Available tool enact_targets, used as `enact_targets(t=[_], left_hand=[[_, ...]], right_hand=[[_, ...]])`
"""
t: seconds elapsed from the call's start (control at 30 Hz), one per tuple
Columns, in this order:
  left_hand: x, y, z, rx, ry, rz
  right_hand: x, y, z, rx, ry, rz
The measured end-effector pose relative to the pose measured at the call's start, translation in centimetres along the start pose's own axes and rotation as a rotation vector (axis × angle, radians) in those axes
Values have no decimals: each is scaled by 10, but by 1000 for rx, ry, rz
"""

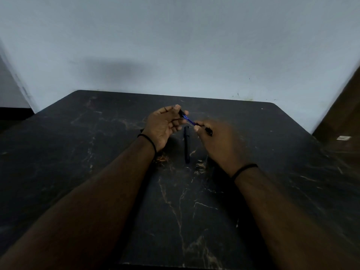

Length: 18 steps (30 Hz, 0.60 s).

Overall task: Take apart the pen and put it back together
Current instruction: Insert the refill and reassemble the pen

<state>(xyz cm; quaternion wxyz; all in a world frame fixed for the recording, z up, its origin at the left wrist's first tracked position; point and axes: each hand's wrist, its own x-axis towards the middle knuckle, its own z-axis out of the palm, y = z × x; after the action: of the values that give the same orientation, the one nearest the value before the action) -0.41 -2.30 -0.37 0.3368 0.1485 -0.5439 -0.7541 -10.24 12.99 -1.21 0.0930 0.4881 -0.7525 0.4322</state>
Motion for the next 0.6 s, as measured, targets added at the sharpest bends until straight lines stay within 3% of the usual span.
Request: enact_targets(t=[0.6], left_hand=[[1, -4, 4, 38, 45, 2]], right_hand=[[-1, -1, -8, -85, 66, 123]])
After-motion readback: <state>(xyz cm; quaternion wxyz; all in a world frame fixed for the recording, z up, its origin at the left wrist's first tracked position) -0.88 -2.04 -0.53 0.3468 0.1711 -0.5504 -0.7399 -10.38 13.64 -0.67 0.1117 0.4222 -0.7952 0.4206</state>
